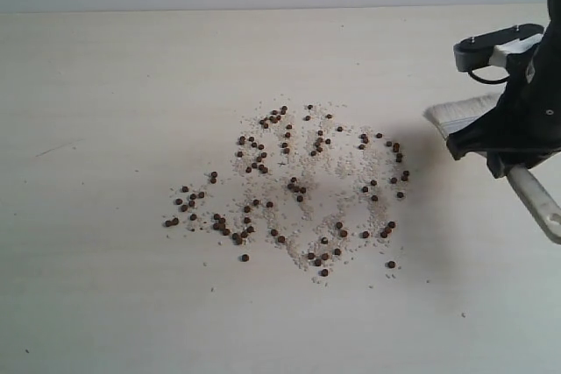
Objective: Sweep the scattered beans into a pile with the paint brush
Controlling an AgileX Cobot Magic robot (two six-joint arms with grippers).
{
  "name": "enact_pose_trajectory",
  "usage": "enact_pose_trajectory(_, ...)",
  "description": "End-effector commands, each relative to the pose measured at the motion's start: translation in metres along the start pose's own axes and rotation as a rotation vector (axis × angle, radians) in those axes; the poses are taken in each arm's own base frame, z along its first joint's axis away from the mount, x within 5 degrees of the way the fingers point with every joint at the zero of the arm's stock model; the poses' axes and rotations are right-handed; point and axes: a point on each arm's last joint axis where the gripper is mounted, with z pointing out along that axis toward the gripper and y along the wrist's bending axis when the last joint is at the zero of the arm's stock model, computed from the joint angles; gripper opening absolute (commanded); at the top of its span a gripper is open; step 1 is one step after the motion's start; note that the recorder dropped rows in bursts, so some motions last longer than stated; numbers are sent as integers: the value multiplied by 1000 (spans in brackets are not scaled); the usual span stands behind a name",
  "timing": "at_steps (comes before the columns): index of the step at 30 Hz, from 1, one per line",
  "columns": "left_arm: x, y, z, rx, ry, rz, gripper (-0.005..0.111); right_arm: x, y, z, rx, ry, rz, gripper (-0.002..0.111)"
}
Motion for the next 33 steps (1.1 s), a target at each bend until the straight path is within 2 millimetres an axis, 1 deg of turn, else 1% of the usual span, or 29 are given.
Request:
enact_pose_trajectory(1,1,0,0,-1,-2,-7,0,8,-3,-25,-3,-38,-24,0)
enact_pose_trajectory(3,1,0,0,-1,-2,-7,0,10,-2,-33,-25,-57,-23,0)
enact_pose_trajectory(7,1,0,0,-1,-2,-7,0,13,5,-43,-118,-80,-38,0)
enact_pose_trajectory(21,1,0,0,-1,-2,-7,0,14,26,-49,-357,-98,-120,0)
enact_pose_trajectory(22,0,1,0,-16,-8,118,0,15,28,-50,-386,-95,-130,0)
enact_pose_trajectory(23,0,2,0,-21,-5,157,0,15,29,-51,-398,-93,-135,0)
enact_pose_trajectory(27,0,4,0,-46,-3,281,0,19,30,-51,-413,-59,-150,0)
enact_pose_trajectory(30,0,5,0,-57,-4,337,0,19,30,-51,-414,-53,-153,0)
enact_pose_trajectory(32,-7,3,-1,-44,-79,363,0,19,30,-51,-414,-55,-153,0)
enact_pose_trajectory(33,-17,-2,-2,-11,-198,339,0,19,30,-51,-412,-55,-154,0)
